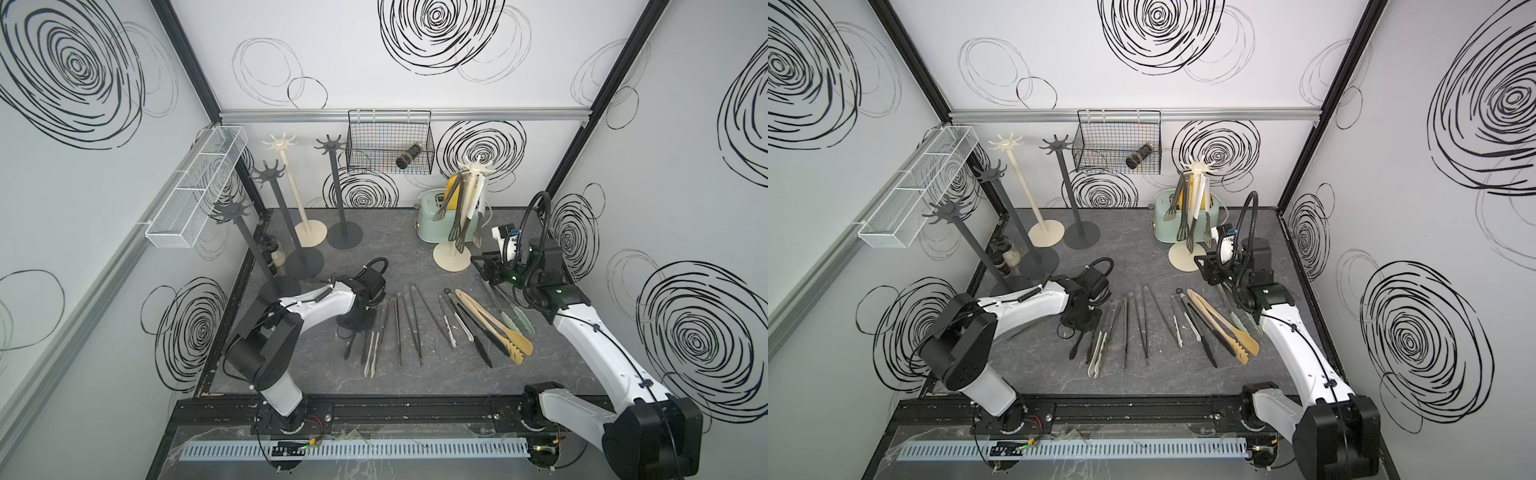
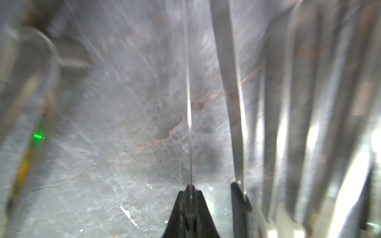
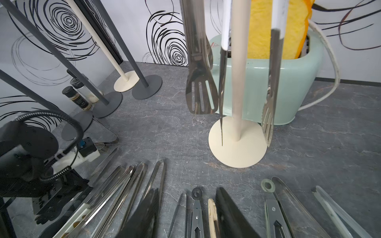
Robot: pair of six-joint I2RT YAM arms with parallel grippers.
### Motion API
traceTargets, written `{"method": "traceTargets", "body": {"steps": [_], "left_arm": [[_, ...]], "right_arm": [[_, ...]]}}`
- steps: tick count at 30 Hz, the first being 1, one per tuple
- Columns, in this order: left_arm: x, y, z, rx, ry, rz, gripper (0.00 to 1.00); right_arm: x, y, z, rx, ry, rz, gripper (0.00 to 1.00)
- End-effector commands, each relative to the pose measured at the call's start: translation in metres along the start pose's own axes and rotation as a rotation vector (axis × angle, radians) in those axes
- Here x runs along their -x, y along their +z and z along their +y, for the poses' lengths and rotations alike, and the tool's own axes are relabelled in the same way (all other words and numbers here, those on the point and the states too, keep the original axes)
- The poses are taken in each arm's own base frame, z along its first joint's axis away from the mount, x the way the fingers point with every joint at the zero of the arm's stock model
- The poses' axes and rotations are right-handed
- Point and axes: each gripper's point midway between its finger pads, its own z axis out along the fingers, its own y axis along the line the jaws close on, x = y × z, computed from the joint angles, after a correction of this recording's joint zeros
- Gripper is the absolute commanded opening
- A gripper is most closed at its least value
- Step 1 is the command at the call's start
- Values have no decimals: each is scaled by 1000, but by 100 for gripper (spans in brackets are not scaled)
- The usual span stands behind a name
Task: Hang food tongs on kitchen utensil racks
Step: Pick up the food tongs from the center of the board, then hang the food tongs on the rack.
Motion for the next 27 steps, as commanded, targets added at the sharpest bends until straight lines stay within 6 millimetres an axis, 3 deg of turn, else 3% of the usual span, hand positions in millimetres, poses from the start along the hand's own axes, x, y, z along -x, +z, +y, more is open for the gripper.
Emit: {"method": "traceTargets", "body": {"steps": [1, 5, 9, 12, 15, 18, 20, 27], "left_arm": [[46, -52, -4, 6, -15, -204, 0], [91, -111, -23, -32, 24, -408, 0], [132, -191, -67, -139, 111, -674, 0], [151, -254, -104, -216, 173, -879, 0], [160, -303, -136, -275, 213, -1056, 0], [166, -336, -160, -332, 228, -1177, 0], [173, -347, -170, -348, 229, -1218, 0], [209, -352, -186, -327, 222, -1235, 0]], "right_arm": [[4, -5, 2, 11, -11, -26, 48], [3, -5, 0, 2, -6, -27, 48], [4, -6, -8, -35, 2, -36, 48], [7, -7, -13, -61, 18, -52, 47], [8, -8, -18, -85, 35, -59, 47], [5, -8, -21, -103, 44, -58, 47], [4, -8, -22, -105, 44, -54, 47], [1, -7, -20, -98, 43, -39, 47]]}}
